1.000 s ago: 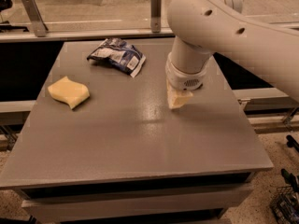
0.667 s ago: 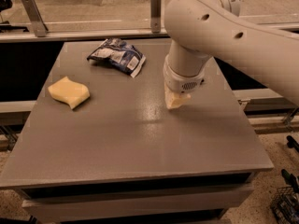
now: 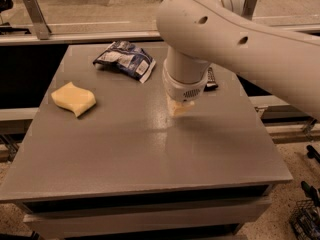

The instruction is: Move rxbar chocolate near blue chip bag

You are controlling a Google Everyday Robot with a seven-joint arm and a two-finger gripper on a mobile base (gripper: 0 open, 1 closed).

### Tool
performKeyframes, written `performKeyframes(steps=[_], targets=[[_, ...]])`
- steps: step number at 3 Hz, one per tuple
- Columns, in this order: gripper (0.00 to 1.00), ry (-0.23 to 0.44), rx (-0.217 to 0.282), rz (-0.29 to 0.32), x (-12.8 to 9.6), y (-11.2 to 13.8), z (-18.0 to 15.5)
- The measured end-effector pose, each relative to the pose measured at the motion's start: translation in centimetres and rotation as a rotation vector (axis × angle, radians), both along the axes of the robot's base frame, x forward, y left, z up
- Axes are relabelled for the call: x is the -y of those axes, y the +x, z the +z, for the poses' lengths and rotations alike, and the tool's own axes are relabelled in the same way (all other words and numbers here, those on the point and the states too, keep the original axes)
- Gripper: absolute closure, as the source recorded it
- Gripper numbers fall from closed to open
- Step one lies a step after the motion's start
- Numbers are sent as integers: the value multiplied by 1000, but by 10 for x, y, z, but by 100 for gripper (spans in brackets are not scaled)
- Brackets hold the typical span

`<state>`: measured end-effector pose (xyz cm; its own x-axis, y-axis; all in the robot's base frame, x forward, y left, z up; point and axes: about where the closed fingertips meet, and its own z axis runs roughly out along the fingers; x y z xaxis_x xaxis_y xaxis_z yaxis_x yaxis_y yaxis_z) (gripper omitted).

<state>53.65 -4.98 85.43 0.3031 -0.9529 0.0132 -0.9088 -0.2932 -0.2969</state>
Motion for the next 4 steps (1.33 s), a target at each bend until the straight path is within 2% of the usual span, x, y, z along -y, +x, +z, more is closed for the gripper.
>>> performKeyframes(steps=[1, 2, 4], targets=[[83, -16, 1, -3, -2, -3, 8], [59, -32, -4, -27, 6, -3, 17], [12, -37, -17, -113, 41, -3, 52]])
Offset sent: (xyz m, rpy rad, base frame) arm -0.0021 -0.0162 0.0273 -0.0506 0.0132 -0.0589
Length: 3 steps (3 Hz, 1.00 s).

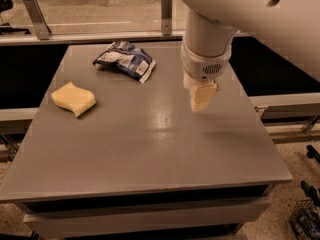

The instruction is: Move rxbar chocolate near blue chip bag

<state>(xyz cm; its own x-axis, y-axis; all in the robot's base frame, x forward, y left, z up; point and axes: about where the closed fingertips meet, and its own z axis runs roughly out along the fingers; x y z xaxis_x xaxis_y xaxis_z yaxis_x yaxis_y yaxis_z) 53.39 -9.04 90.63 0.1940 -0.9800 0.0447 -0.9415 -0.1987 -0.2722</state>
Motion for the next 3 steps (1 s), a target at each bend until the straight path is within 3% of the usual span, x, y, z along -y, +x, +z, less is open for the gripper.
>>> performKeyframes(steps=[1, 3], targets=[[0, -6, -8, -28, 14, 2, 7], [0, -29, -30, -70, 34, 23, 14]])
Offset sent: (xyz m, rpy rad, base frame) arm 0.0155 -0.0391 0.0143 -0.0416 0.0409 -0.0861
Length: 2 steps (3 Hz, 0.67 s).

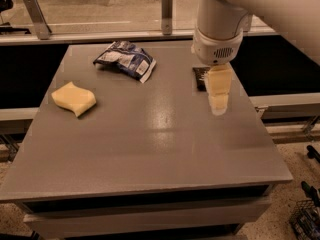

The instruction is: Move rxbar chocolate near blue chip bag

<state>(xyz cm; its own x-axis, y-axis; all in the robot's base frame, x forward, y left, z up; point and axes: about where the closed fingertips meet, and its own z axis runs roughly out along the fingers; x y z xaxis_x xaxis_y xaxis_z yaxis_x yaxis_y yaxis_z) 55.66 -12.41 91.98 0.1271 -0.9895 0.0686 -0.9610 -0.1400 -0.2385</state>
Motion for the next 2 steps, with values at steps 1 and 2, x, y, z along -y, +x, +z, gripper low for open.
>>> performKeyframes(steps=[1, 2], targets=[[0, 28, -3, -31, 13, 50, 8], [0, 28, -2, -32, 13, 50, 8]])
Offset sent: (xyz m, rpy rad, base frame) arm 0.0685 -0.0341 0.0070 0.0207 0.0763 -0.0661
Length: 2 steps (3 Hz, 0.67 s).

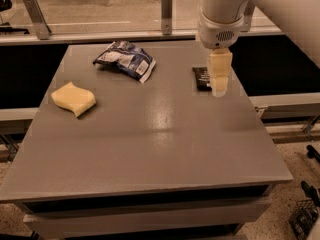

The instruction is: Move rxbar chocolate near blue chip bag

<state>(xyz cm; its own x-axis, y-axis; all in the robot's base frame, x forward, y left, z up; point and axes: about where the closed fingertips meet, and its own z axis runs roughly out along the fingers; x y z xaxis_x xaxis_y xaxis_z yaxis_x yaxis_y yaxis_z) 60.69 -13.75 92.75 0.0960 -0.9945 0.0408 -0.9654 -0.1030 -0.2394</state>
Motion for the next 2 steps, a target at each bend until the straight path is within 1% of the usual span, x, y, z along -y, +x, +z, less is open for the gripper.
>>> performKeyframes(steps=[1, 2], targets=[[0, 43, 33, -40, 6, 10, 1], [0, 93, 35, -109, 24, 26, -2]])
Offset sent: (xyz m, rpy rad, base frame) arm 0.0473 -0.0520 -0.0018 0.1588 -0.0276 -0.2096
